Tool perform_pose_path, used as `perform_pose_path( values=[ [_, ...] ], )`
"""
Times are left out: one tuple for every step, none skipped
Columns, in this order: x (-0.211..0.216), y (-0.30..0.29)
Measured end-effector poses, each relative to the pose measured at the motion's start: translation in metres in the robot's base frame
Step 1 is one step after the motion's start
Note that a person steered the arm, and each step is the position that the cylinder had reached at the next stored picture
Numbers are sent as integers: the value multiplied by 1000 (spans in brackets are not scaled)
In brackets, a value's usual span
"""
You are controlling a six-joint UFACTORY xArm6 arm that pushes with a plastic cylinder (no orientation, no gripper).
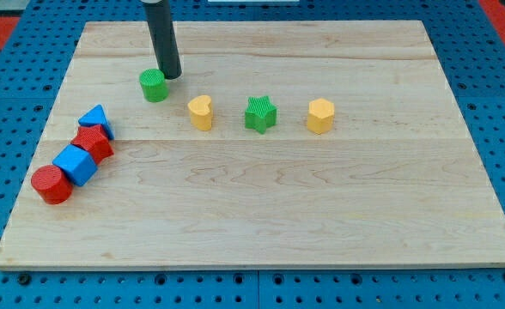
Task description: Move your hand to the left side of the blue triangle
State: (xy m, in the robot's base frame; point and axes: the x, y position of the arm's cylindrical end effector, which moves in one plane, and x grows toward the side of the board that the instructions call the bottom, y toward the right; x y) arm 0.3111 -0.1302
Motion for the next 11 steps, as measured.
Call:
perform_pose_path(
  values=[
    [-2,-19],
    [6,-31],
    [33,-31],
    [46,-31],
    [26,-32],
    [19,-49],
    [9,-79],
    [9,-117],
    [13,-149],
    [70,-151],
    [110,-154]
  ],
)
